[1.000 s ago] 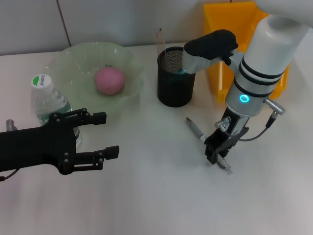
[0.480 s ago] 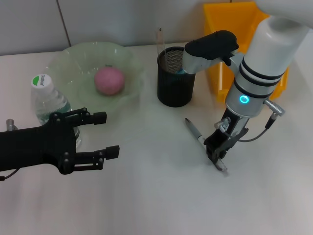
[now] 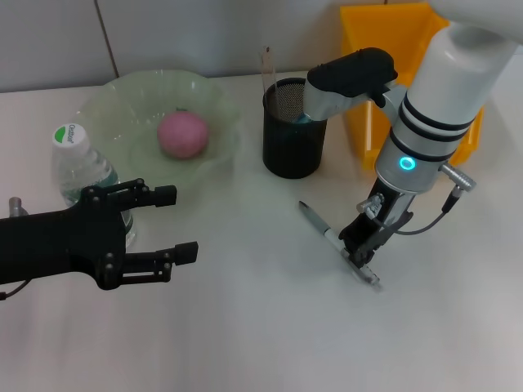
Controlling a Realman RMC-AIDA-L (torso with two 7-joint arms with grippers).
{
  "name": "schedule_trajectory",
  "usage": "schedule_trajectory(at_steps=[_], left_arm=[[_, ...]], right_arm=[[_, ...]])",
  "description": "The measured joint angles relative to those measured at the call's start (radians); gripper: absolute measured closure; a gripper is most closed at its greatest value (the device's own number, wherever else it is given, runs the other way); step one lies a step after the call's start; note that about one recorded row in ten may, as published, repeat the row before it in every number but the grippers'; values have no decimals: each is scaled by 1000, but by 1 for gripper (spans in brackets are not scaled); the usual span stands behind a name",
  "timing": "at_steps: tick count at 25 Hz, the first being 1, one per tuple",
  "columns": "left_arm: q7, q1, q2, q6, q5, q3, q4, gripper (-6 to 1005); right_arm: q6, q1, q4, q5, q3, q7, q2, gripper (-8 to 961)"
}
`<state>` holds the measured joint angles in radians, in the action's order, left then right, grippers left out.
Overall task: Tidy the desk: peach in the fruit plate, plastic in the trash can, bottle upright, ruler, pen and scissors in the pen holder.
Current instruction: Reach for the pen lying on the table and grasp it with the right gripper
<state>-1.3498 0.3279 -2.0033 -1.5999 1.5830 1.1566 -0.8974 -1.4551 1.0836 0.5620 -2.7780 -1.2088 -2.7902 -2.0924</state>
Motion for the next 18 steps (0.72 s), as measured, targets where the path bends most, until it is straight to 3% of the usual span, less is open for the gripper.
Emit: schedule_trajectory(at_steps=[15,18], left_arm=[[-3,1,-6,-15,0,-11,0,170],[-3,1,-6,-17,0,-11,0,170]], right_arm=[[-10,-17,62,0,0,0,2,867],[3,-16,59,9,-2,2,2,779]])
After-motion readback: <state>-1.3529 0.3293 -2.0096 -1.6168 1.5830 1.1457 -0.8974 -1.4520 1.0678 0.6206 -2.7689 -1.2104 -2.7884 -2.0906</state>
